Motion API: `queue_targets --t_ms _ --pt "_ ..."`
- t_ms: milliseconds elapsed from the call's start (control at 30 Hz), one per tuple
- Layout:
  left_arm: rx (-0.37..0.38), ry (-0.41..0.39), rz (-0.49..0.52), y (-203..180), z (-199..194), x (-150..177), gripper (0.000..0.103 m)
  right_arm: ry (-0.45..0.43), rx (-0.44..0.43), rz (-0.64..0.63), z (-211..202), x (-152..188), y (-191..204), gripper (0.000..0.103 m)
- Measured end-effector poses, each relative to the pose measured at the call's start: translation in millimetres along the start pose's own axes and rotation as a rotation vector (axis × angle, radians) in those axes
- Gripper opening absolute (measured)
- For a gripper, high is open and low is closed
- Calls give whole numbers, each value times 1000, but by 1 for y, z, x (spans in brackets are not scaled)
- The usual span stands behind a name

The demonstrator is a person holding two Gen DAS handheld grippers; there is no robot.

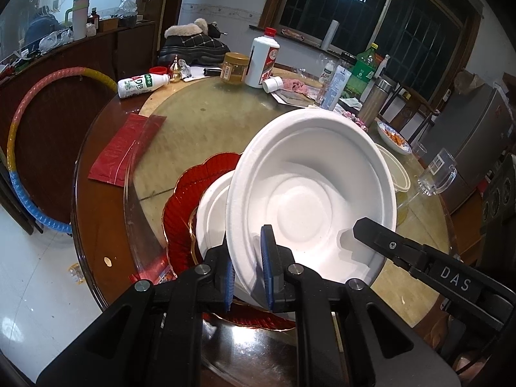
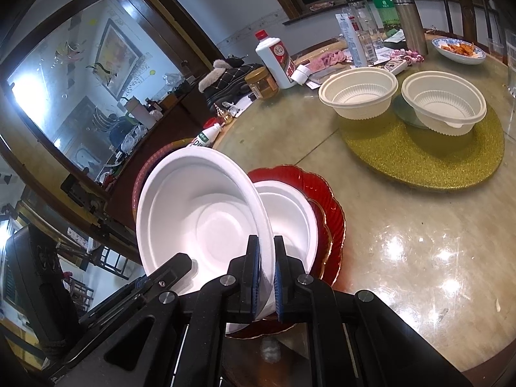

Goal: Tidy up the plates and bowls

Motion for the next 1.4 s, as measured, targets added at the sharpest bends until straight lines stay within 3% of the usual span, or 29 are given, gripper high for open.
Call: queue_targets --t_ms 1400 --pt "-22 40 24 2 20 9 13 36 28 20 17 8 -10 8"
Point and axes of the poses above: each gripper's, at about its wrist camera, not at the fingertips, and z roughly the way its jaws point, y to its left, x to its underside, the point moved 5 cm from there along z, roughly the way its jaws point, and after that the axes turned 9 degrees about -y, right-handed, at the moved point
